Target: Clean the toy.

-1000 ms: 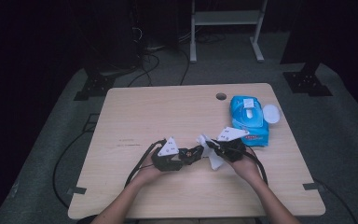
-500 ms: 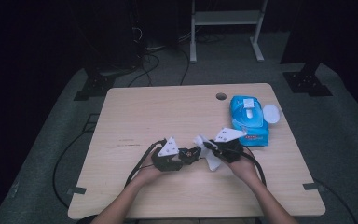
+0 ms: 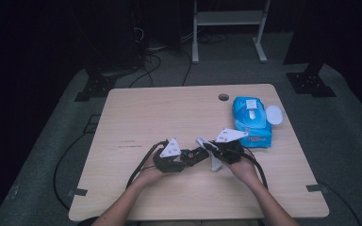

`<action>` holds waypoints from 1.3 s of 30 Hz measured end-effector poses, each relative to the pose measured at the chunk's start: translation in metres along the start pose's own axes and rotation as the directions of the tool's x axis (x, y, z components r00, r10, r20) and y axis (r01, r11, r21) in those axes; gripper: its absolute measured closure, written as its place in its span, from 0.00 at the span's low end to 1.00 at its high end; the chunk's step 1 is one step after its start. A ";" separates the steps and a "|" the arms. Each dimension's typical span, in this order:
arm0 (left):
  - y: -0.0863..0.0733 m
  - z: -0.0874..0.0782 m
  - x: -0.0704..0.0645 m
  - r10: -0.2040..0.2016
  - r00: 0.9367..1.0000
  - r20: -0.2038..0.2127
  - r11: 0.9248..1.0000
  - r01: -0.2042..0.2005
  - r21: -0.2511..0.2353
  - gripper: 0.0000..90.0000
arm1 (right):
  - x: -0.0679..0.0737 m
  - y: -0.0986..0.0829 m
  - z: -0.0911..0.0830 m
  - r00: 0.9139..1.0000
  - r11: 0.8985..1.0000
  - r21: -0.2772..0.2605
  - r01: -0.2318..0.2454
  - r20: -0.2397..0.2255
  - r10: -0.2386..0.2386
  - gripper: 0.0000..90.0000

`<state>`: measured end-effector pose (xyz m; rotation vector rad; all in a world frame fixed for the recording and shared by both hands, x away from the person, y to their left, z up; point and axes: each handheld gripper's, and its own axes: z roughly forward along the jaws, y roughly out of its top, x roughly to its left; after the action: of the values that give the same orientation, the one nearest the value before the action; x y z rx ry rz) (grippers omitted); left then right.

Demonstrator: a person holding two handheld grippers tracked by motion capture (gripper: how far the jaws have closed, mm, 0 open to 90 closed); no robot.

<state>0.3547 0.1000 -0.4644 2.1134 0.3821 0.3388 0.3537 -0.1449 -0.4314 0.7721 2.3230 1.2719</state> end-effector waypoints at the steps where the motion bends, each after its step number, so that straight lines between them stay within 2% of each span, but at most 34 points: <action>1: 0.000 -0.001 0.000 0.001 1.000 -0.001 1.000 -0.001 0.003 0.64 | 0.000 0.000 0.001 1.000 1.000 -0.002 -0.001 -0.012 0.001 0.96; 4: 0.000 -0.001 0.000 0.009 1.000 -0.003 1.000 -0.009 0.005 0.64 | -0.004 -0.001 -0.001 1.000 1.000 -0.002 -0.007 -0.011 0.007 0.96; 7: 0.000 -0.001 0.000 0.015 1.000 -0.003 1.000 -0.015 0.008 0.64 | -0.011 -0.004 -0.007 0.999 1.000 0.008 0.000 0.036 -0.001 0.96; 11: 0.001 -0.001 0.000 0.023 1.000 -0.005 1.000 -0.022 0.011 0.64 | -0.027 -0.012 -0.017 0.996 0.999 -0.001 -0.045 0.076 0.045 0.96; 13: 0.000 -0.001 0.000 0.020 1.000 -0.003 1.000 -0.020 0.009 0.64 | -0.033 -0.014 -0.020 0.993 0.998 0.015 -0.053 0.111 0.051 0.96; 16: 0.000 -0.001 0.000 0.019 1.000 -0.002 1.000 -0.019 0.008 0.64 | -0.038 -0.017 -0.024 0.992 0.996 0.005 -0.088 0.093 0.087 0.96; 19: 0.001 -0.001 0.000 0.019 1.000 -0.003 1.000 -0.019 0.007 0.64 | -0.029 -0.009 -0.023 0.996 0.996 -0.017 -0.083 0.039 0.084 0.96; 22: 0.001 0.000 -0.001 0.023 1.000 -0.004 1.000 -0.023 0.009 0.64 | -0.008 0.004 -0.016 0.998 0.998 -0.038 -0.050 -0.034 0.048 0.96; 24: 0.002 0.000 -0.001 0.024 1.000 -0.004 1.000 -0.024 0.007 0.64 | 0.008 0.012 -0.007 0.995 0.998 -0.046 -0.033 -0.095 0.028 0.96; 26: 0.002 0.000 -0.002 0.020 1.000 -0.003 1.000 -0.020 0.007 0.64 | 0.025 0.018 0.004 0.990 0.999 -0.035 0.013 -0.138 -0.017 0.96; 28: 0.001 -0.001 -0.001 0.017 1.000 -0.003 1.000 -0.017 0.010 0.64 | 0.033 0.019 0.011 0.989 0.998 -0.012 0.055 -0.136 -0.056 0.96; 30: 0.001 -0.001 0.000 0.016 1.000 -0.002 1.000 -0.016 0.011 0.64 | 0.033 0.015 0.017 0.991 0.997 0.010 0.074 -0.116 -0.072 0.96; 32: 0.001 -0.001 0.000 0.016 1.000 -0.002 1.000 -0.016 0.011 0.65 | 0.028 0.012 0.016 0.992 0.999 -0.002 0.047 -0.121 -0.047 0.96; 34: 0.001 -0.001 0.000 0.013 1.000 0.000 1.000 -0.013 0.009 0.65 | 0.024 0.011 0.011 0.995 0.996 0.016 0.088 -0.053 -0.087 0.96; 38: 0.000 -0.002 0.000 0.019 1.000 -0.003 1.000 -0.019 0.007 0.65 | 0.003 0.001 0.001 0.999 0.999 0.019 0.036 -0.009 -0.036 0.96; 39: 0.001 -0.002 0.000 0.022 1.000 -0.002 1.000 -0.022 0.012 0.65 | -0.003 -0.002 -0.003 1.000 1.000 0.005 -0.004 -0.024 0.004 0.96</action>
<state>0.3542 0.1009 -0.4628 2.1305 0.3638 0.3525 0.3539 -0.1497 -0.4318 0.7675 2.3458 1.2845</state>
